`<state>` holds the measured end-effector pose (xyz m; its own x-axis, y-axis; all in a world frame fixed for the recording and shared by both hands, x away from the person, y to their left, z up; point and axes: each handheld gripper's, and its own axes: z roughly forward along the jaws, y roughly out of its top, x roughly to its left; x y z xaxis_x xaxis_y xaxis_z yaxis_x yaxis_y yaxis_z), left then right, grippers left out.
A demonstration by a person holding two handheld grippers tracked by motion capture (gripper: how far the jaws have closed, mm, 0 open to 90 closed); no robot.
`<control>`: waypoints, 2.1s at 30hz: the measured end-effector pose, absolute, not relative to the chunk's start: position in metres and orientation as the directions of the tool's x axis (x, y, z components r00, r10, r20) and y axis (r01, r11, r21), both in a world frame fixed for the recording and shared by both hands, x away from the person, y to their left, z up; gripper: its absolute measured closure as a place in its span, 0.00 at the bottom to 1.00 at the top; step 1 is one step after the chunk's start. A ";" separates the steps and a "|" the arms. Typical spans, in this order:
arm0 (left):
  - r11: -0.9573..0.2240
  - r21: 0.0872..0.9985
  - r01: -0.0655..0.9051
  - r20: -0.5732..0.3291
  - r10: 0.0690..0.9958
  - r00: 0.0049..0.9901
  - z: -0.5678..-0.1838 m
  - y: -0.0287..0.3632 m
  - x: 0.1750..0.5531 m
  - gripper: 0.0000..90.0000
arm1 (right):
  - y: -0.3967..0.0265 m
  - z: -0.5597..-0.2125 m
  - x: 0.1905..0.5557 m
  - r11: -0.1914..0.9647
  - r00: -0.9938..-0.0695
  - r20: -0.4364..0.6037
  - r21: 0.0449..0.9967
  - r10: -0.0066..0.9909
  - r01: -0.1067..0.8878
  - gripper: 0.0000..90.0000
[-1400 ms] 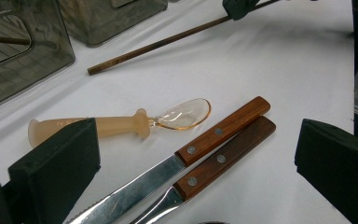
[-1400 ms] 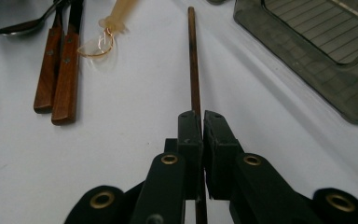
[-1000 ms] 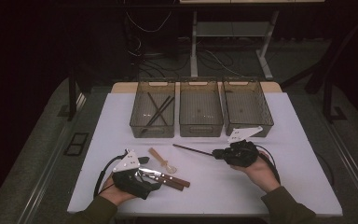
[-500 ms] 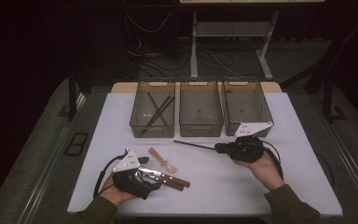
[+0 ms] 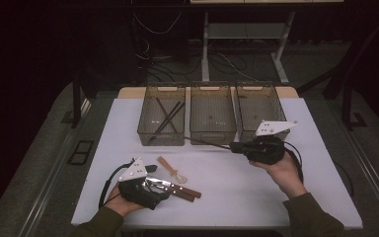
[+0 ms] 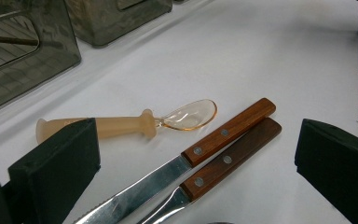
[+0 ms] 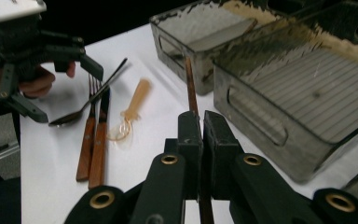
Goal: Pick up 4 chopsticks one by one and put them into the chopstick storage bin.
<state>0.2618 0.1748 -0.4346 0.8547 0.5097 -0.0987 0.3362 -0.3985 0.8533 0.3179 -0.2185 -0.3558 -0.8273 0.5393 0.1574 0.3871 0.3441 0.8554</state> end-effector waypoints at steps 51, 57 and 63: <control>-0.385 0.859 0.337 -0.107 0.508 0.854 -0.435 0.168 0.263 0.00 | -0.098 -0.336 0.420 0.276 -0.689 0.121 0.856 0.715 0.437 0.96; -0.396 0.856 0.333 -0.103 0.500 0.860 -0.435 0.167 0.264 0.00 | -0.075 -0.343 0.433 0.308 -0.688 0.098 0.843 0.719 0.441 0.96; -0.387 0.859 0.335 -0.110 0.499 0.860 -0.435 0.168 0.264 0.00 | -0.056 -0.349 0.447 0.334 -0.681 0.079 0.827 0.728 0.452 0.96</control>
